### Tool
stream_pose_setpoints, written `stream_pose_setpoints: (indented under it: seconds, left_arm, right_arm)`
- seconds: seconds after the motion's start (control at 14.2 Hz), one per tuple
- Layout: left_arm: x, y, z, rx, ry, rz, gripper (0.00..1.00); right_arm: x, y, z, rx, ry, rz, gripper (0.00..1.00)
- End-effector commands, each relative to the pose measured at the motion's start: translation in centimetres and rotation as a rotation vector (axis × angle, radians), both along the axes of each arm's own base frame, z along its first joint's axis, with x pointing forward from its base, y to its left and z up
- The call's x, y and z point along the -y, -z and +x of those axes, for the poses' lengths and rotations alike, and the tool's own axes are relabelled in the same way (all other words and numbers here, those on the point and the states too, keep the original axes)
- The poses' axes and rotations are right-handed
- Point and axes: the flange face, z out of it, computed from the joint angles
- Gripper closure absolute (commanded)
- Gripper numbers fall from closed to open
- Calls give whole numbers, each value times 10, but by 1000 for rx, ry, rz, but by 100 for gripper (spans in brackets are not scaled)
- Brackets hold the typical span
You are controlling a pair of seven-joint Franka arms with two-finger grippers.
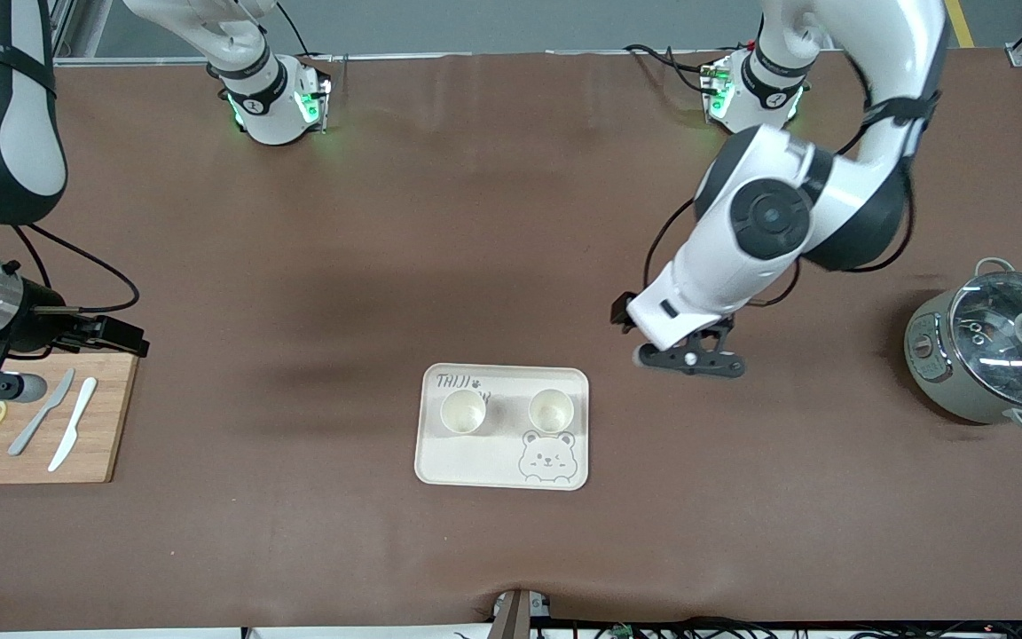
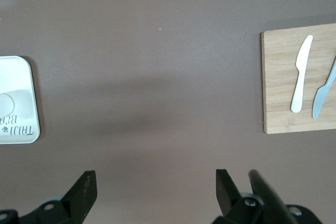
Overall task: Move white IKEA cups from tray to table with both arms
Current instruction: 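Reach the left gripper toward the cup on the tray, then lower the left gripper around the cup while the right gripper reaches in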
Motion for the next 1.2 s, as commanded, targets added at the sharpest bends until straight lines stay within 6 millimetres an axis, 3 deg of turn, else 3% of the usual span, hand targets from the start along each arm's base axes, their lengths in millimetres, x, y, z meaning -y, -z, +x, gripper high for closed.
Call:
stream_pose_setpoints:
  seconds: [0.0, 0.49, 0.77, 1.13]
  left_arm:
    - [28, 32, 11, 15, -10, -18, 0]
    - [62, 83, 29, 107, -31, -40, 0]
    - [67, 110, 48, 190, -35, -22, 0]
    - [60, 135, 64, 271, -33, -32, 0]
  right_arm:
    - [-1, 0, 0, 2, 4, 7, 0]
    - [-2, -1, 1, 11, 5, 9, 0]
    - [-2, -1, 1, 11, 5, 10, 0]
    - [-3, -2, 2, 15, 4, 10, 0]
